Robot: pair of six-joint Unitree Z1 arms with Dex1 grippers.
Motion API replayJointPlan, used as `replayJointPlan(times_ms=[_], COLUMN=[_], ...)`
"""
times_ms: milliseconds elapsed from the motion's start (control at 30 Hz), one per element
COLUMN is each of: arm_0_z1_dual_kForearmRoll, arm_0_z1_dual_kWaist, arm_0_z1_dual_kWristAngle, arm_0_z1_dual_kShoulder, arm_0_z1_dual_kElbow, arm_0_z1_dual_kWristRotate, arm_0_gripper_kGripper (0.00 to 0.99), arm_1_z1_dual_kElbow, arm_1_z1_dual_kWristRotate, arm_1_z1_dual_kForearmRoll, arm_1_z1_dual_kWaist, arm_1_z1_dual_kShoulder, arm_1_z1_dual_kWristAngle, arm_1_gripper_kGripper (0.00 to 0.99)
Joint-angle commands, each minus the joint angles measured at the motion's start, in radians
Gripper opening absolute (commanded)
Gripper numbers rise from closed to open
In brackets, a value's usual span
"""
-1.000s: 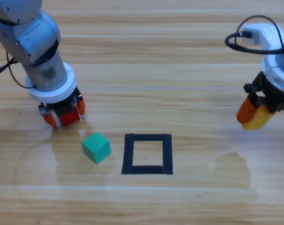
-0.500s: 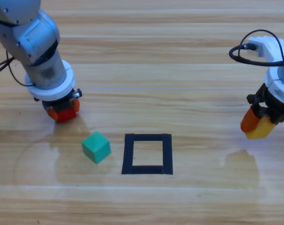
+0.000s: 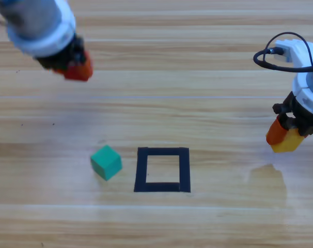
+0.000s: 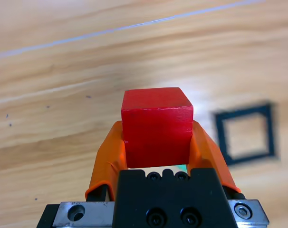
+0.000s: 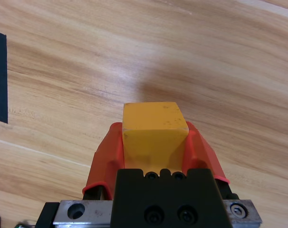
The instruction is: Stack the blocks in the rectangular block: red at the bottom, yellow in the middle, green on top
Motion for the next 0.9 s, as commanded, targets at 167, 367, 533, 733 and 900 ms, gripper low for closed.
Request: replayJointPlan(times_ms=[167,367,533,733,900], arm_0_z1_dual_kForearmRoll=[0.060,0.253,0.424,0.480,0.483], arm_0_z1_dual_kWaist=[-0.295,-0.373,-0.375,-0.375,-0.375], arm_0_z1_dual_kWristAngle=[-0.087,-0.076,-0.053,-0.022,-0.007], arm_0_z1_dual_kShoulder=[0.015,0.269,0.475,0.507,0.484], arm_0_z1_dual_kElbow=[-0.095,-0.380,-0.637,-0.669,-0.638], arm_0_z1_dual_kWristRotate=[0.106,0.037,-0.132,-0.370,-0.512], arm_0_gripper_kGripper=[0.000,0.000,0.000,0.028,0.029], arm_1_z1_dual_kElbow=[0.032,0.030,0.021,0.020,0.021], arm_1_z1_dual_kWristRotate=[0.012,0.012,0.012,0.012,0.012], arm_1_z1_dual_kForearmRoll=[-0.016,-0.016,-0.019,-0.029,-0.038], arm_1_z1_dual_kWaist=[-0.024,-0.024,-0.024,-0.024,-0.023], arm_1_z1_dual_kShoulder=[-0.056,-0.039,-0.025,-0.002,0.004], arm_1_z1_dual_kWristAngle=[-0.015,-0.014,-0.008,-0.005,0.000], arm_1_gripper_kGripper=[0.000,0.000,0.000,0.000,0.000])
